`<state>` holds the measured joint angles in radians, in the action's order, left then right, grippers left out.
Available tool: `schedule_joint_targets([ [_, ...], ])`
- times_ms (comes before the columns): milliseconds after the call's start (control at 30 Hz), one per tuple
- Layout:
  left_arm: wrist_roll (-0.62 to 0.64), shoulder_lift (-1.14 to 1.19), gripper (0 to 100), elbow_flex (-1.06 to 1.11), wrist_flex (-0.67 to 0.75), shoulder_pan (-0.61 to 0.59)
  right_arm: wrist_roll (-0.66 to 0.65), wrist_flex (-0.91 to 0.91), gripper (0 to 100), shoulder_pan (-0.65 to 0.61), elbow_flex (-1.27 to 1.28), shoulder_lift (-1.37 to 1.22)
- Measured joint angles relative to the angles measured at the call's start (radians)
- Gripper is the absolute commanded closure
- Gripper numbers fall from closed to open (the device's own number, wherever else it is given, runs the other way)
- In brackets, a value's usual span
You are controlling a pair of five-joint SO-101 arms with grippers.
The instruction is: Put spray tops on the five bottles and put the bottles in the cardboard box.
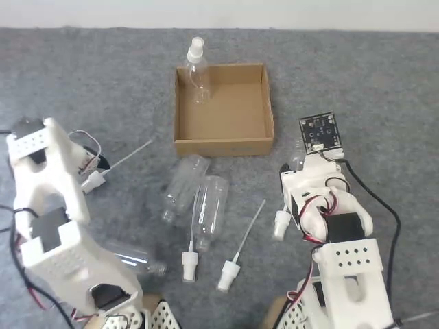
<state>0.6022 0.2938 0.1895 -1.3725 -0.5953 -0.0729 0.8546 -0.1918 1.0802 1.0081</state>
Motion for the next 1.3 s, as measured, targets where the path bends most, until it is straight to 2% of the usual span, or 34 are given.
schedule_joint_targets([
  [467,0.032,0.0,73,0.1,0.17,0.0,-0.003,0.0,87.2,0.0,0.0,0.0],
  [767,0.032,0.0,74,0.1,0.178,0.0,-0.005,0.0,87.2,0.0,0.0,0.0],
  [1000,0.032,0.0,83,0.1,0.199,0.0,-0.008,0.0,87.2,0.0,0.0,0.0],
  [1300,0.032,0.0,84,0.1,0.206,0.0,-0.008,0.0,87.2,0.0,0.0,0.0],
])
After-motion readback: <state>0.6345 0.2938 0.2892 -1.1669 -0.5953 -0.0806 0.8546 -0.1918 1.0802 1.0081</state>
